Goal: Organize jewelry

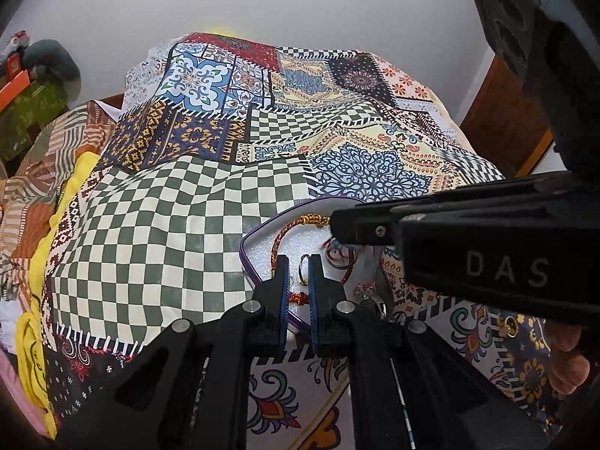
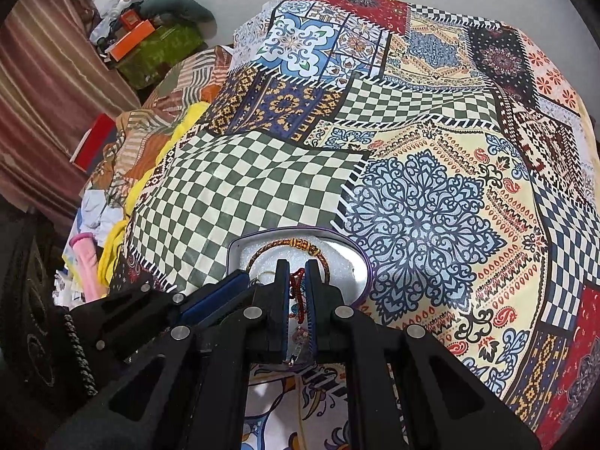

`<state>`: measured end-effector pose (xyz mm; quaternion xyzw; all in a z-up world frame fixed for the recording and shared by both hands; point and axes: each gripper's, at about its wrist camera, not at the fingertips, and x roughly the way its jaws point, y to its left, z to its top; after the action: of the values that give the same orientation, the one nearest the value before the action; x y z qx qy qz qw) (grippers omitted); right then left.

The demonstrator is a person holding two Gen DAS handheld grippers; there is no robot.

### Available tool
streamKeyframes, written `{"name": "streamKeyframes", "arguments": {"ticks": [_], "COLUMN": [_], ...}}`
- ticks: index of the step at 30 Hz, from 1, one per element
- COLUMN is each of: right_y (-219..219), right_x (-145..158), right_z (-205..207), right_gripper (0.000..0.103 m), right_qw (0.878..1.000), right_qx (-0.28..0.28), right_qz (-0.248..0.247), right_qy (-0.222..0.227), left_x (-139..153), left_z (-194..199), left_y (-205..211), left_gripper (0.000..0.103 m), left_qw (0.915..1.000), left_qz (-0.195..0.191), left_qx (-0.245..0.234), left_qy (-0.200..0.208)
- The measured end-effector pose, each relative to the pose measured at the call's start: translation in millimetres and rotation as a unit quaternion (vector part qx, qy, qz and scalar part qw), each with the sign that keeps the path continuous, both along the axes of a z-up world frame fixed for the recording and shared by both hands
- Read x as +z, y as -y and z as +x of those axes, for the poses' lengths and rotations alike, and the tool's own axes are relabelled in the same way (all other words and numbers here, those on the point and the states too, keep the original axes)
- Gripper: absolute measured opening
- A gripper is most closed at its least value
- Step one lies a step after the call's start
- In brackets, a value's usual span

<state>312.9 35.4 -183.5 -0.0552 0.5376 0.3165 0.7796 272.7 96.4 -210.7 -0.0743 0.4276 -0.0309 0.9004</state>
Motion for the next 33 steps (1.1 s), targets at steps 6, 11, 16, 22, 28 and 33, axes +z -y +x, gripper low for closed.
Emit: {"name": "streamKeyframes", "arguments": {"ticks": [6, 11, 16, 22, 28, 33], "right_y": [4, 9, 16, 28, 46, 70], "right_x": [9, 23, 37, 43, 48, 59], "right_z": [-7, -19, -38, -63, -82, -86], "right_gripper": [0.025, 0.025, 0.025, 0.034, 0.037, 0.037], "right_qw": [1.000, 0.999, 0.996, 0.993, 0.990, 0.987], "right_qx": [-0.004, -0.003, 0.001, 0.003, -0.004, -0.016], "right_qz": [-0.001, -0.007, -0.021, -0.027, -0.027, -0.026], "right_qy": [0.016, 0.044, 0.085, 0.114, 0.141, 0.157], "left_x": [11, 20, 28, 39, 47, 55], "left_z": [-9, -20, -34, -51, -64, -67], "left_y": [-2, -4, -5, -3, 4, 15], "left_gripper": [0.008, 0.019, 0.025, 0.032, 0.032, 0.032], "left_qw": [1.0000, 0.9999, 0.9998, 0.9996, 0.9995, 0.9995], "left_qz": [0.004, 0.006, 0.010, 0.019, 0.025, 0.023], "left_qx": [0.002, 0.009, 0.012, 0.015, 0.015, 0.008], "left_qy": [0.004, 0.007, 0.008, 0.014, 0.014, 0.019]}}
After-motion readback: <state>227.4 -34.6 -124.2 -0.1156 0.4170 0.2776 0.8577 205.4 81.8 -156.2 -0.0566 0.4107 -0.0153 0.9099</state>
